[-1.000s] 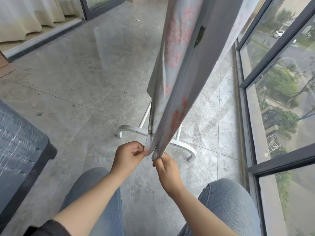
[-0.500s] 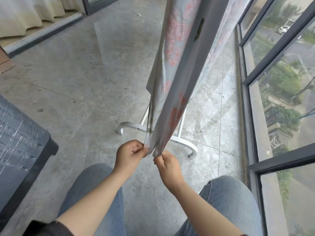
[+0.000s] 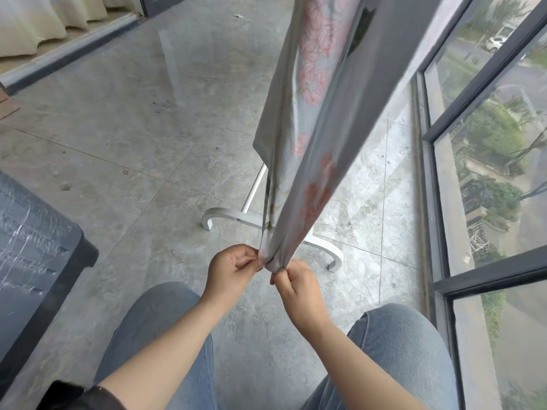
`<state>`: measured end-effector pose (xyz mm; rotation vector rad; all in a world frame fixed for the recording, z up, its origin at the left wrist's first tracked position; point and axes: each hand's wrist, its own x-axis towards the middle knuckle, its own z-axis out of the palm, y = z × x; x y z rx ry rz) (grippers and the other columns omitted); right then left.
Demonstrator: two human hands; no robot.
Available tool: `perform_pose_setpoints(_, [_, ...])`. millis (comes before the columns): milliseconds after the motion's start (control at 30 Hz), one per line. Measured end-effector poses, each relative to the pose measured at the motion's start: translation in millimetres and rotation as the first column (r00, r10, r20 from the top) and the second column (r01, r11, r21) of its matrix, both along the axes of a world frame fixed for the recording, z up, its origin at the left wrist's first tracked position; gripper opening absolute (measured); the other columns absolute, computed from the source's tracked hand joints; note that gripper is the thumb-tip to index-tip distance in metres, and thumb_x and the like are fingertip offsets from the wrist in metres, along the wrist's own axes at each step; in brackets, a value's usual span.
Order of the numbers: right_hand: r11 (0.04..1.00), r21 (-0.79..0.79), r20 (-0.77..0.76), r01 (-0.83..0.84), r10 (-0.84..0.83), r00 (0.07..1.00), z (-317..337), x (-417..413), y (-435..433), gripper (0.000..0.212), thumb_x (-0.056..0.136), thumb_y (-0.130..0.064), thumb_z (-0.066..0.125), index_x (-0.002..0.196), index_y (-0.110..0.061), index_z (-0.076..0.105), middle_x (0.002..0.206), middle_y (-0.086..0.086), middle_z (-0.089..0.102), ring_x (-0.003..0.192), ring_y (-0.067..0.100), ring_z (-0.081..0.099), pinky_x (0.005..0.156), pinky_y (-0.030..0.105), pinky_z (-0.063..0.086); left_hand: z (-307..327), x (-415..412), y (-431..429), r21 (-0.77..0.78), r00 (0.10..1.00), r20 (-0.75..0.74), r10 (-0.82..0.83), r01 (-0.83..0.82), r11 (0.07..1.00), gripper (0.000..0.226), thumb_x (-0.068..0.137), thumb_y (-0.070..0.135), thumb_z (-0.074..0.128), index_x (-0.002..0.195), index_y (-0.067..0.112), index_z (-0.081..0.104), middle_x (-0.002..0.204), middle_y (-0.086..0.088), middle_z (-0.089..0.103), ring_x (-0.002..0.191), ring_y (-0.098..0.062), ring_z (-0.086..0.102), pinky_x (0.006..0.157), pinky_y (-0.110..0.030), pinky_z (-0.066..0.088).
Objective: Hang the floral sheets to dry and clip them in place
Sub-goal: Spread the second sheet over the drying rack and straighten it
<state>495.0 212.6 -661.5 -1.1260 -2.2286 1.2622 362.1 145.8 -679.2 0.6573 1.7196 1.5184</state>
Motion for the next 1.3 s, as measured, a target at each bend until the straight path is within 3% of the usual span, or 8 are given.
perform_pose_setpoints(300, [1.0,-0.008,0.01,0.002,-0.002,1.0,-8.0,-8.2,4.7,0.028,0.096,-0.024,0.043,0.079,-0.012,0.062,0.077,-0.002,0.058,0.08,0.014,0.055,0.07,0.031,0.047,-0.8,1.8,5.0,0.025,0.999,0.01,-0.034,0.034,0.999,0.01,0.083,-0.001,0.068,0.075,0.004,0.067,0.072,-0.005,0.073,0.073,-0.014,0.069,0.078,-0.031,0.056])
perform_pose_setpoints(467, [1.0,-0.024,0.005,0.01,-0.01,1.0,-7.8,-9.0,5.0,0.028,0.097,-0.022,0.044,0.075,-0.015,0.062,0.077,-0.004,0.058,0.076,0.011,0.054,0.068,0.03,0.046,-3.3,1.0,4.6,0.013,0.999,0.014,-0.051,0.051,0.999,0.017,0.084,-0.003,0.067,0.073,0.011,0.069,0.074,-0.006,0.074,0.074,-0.015,0.07,0.077,-0.029,0.055])
perform_pose_setpoints(700, [0.993,0.002,-0.027,-0.118,0.118,0.993,-6.0,-4.3,10.0,0.027,0.086,-0.02,0.035,0.085,-0.024,0.063,0.089,-0.01,0.06,0.095,0.009,0.054,0.083,0.025,0.044,5.0,-7.3,7.2,-0.013,0.993,-0.067,-0.098,0.097,0.995,0.029,0.081,-0.006,0.067,0.071,0.02,0.073,0.074,-0.003,0.075,0.075,-0.015,0.072,0.076,-0.028,0.054])
perform_pose_setpoints(900, [0.983,0.054,0.033,-0.173,0.172,0.985,-12.4,-1.4,19.9,0.028,0.079,-0.01,0.034,0.081,-0.027,0.056,0.085,-0.016,0.055,0.089,0.005,0.05,0.081,0.023,0.041,15.6,-4.2,8.4,-0.021,0.98,-0.102,-0.171,0.17,0.985,0.036,0.079,-0.005,0.069,0.065,0.029,0.073,0.074,-0.001,0.075,0.075,-0.011,0.072,0.068,-0.016,0.05])
perform_pose_setpoints(1000, [0.98,0.062,0.057,-0.188,0.185,0.981,-17.5,-0.9,23.1,0.026,0.076,-0.005,0.032,0.079,-0.019,0.053,0.083,-0.01,0.056,0.088,0.011,0.05,0.08,0.029,0.044,21.5,-0.9,9.3,-0.004,0.966,-0.118,-0.228,0.229,0.973,0.019,0.077,0.001,0.075,0.072,0.019,0.074,0.076,-0.001,0.075,0.077,-0.011,0.072,0.072,-0.018,0.052])
perform_pose_setpoints(1100, [0.983,0.042,0.059,-0.178,0.175,0.983,-17.4,1.3,25.7,0.034,0.079,0.002,0.036,0.08,-0.025,0.056,0.085,-0.014,0.057,0.091,0.007,0.05,0.08,0.019,0.04,19.5,-2.0,13.1,-0.044,0.926,-0.295,-0.234,0.231,0.972,0.021,0.085,0.012,0.07,0.066,0.021,0.07,0.059,0.008,0.065,0.061,0.002,0.058,0.063,-0.015,0.042])
perform_pose_setpoints(1200, [0.989,0.002,0.104,-0.148,0.147,0.984,-16.1,1.7,26.6,0.03,0.083,-0.003,0.041,0.083,-0.023,0.063,0.088,-0.017,0.06,0.094,0.005,0.053,0.08,0.018,0.041,8.4,-7.6,13.1,-0.031,0.936,-0.316,-0.153,0.151,0.988,0.022,0.086,0.028,0.065,0.066,0.021,0.069,0.061,-0.01,0.061,0.06,-0.006,0.049,0.058,-0.026,0.038])
perform_pose_setpoints(1300, [0.963,-0.266,0.041,0.04,-0.03,0.999,-12.3,-0.8,28.8,0.026,0.089,-0.021,0.045,0.088,-0.019,0.072,0.093,-0.01,0.069,0.094,0.008,0.06,0.081,0.024,0.046,-3.0,-11.4,10.7,-0.031,0.951,-0.292,-0.105,0.1,0.995,0.037,0.081,0.044,0.057,0.07,0.011,0.067,0.065,-0.022,0.059,0.063,-0.012,0.05,0.061,-0.028,0.038])
